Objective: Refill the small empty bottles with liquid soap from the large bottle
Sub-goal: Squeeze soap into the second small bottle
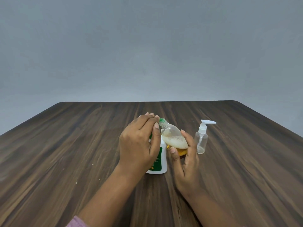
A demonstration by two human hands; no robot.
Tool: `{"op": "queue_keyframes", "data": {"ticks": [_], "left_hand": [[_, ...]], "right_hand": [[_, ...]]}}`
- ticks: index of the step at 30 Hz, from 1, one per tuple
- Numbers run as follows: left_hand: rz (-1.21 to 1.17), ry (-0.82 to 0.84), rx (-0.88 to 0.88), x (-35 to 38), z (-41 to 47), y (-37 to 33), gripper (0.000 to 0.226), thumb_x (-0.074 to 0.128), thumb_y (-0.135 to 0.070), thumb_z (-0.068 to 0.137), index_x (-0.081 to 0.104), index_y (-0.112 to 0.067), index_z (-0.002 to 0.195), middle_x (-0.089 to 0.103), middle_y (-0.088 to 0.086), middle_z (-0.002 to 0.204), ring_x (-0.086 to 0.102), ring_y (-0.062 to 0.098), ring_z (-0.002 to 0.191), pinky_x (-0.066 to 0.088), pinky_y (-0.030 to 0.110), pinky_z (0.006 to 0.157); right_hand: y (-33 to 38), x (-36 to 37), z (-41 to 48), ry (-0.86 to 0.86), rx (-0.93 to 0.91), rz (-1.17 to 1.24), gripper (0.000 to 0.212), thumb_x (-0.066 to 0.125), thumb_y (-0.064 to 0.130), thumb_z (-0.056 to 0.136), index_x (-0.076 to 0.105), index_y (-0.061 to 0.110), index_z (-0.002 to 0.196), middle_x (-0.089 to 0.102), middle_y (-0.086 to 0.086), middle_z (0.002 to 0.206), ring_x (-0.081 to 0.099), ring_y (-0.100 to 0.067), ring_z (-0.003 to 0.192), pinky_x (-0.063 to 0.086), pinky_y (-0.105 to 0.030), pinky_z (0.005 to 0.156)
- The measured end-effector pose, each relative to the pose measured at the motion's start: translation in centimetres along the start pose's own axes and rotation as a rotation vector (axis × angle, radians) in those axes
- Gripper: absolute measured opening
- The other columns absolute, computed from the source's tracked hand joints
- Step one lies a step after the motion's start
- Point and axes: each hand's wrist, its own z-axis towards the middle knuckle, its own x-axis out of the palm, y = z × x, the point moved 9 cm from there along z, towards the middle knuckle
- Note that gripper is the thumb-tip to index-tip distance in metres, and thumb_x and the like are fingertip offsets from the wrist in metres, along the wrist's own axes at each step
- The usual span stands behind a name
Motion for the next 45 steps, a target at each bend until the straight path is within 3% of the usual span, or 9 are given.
{"op": "queue_keyframes", "data": {"ticks": [8, 13, 20, 28, 34, 38, 41, 45], "left_hand": [[-0.011, -0.012, -0.005, 0.4, -0.5, 0.3, 0.034, 0.040, -0.014, 0.094, 0.072, -0.002, 0.094, 0.071, 0.004, 0.098, 0.060, 0.011, 0.102, 0.049, 0.028, 0.091], [-0.013, -0.007, -0.025, 0.2, -0.9, 0.4, 0.036, 0.039, -0.016, 0.095, 0.072, -0.002, 0.099, 0.071, 0.005, 0.103, 0.063, 0.014, 0.105, 0.051, 0.032, 0.090], [0.068, 0.030, 0.026, 0.0, 0.5, -0.2, 0.036, 0.039, -0.019, 0.094, 0.072, -0.005, 0.094, 0.071, 0.004, 0.095, 0.067, 0.016, 0.094, 0.051, 0.027, 0.080], [-0.001, 0.001, -0.016, 0.7, -0.8, 0.7, 0.036, 0.039, -0.016, 0.095, 0.072, -0.002, 0.100, 0.071, 0.005, 0.103, 0.063, 0.016, 0.104, 0.051, 0.031, 0.091], [0.007, 0.016, -0.003, 0.1, -0.4, 0.4, 0.036, 0.039, -0.018, 0.095, 0.072, -0.003, 0.100, 0.071, 0.005, 0.104, 0.064, 0.017, 0.106, 0.051, 0.032, 0.091], [0.012, 0.013, 0.035, 0.1, 0.0, 0.0, 0.035, 0.040, -0.017, 0.094, 0.072, -0.003, 0.096, 0.071, 0.004, 0.100, 0.065, 0.015, 0.102, 0.051, 0.030, 0.090], [0.000, -0.004, 0.012, 0.3, -0.4, 0.2, 0.035, 0.040, -0.016, 0.094, 0.072, -0.002, 0.097, 0.071, 0.004, 0.100, 0.064, 0.015, 0.102, 0.051, 0.031, 0.090], [-0.027, -0.008, -0.017, 0.4, -1.1, 0.7, 0.036, 0.039, -0.016, 0.095, 0.071, -0.001, 0.101, 0.071, 0.007, 0.104, 0.064, 0.016, 0.105, 0.051, 0.034, 0.091]], "right_hand": [[-0.2, -0.2, 0.0, -0.016, 0.011, -0.004, 0.041, 0.047, 0.027, 0.094, 0.039, 0.023, 0.134, 0.059, 0.011, 0.106, 0.061, -0.006, 0.083, 0.046, -0.011, 0.068], [-0.2, -0.2, -0.1, -0.014, 0.017, -0.001, 0.040, 0.047, 0.029, 0.094, 0.040, 0.026, 0.134, 0.060, 0.007, 0.101, 0.060, -0.004, 0.079, 0.046, -0.010, 0.064], [-0.3, 0.0, -0.1, -0.005, 0.021, -0.001, 0.042, 0.047, 0.030, 0.094, 0.038, 0.027, 0.135, 0.059, 0.005, 0.105, 0.060, -0.003, 0.084, 0.046, -0.010, 0.067], [-0.3, -0.2, -0.1, -0.006, 0.024, -0.023, 0.042, 0.046, 0.032, 0.095, 0.038, 0.026, 0.135, 0.060, 0.000, 0.110, 0.062, -0.008, 0.089, 0.048, -0.012, 0.069], [0.1, -0.1, -0.1, 0.008, 0.017, -0.008, 0.042, 0.047, 0.027, 0.094, 0.037, 0.024, 0.135, 0.058, 0.011, 0.110, 0.061, -0.002, 0.088, 0.047, -0.009, 0.069], [-0.1, -0.1, -0.1, 0.009, 0.032, -0.007, 0.041, 0.046, 0.032, 0.094, 0.038, 0.032, 0.135, 0.059, 0.005, 0.112, 0.061, -0.005, 0.091, 0.048, -0.011, 0.071], [-0.3, -0.1, -0.1, 0.000, 0.029, -0.027, 0.041, 0.046, 0.030, 0.094, 0.038, 0.026, 0.135, 0.059, 0.003, 0.106, 0.060, -0.002, 0.086, 0.046, -0.009, 0.069], [-0.6, -0.2, -0.2, 0.004, 0.033, -0.037, 0.041, 0.046, 0.032, 0.095, 0.038, 0.026, 0.135, 0.059, -0.003, 0.108, 0.061, -0.011, 0.086, 0.048, -0.016, 0.069]]}}
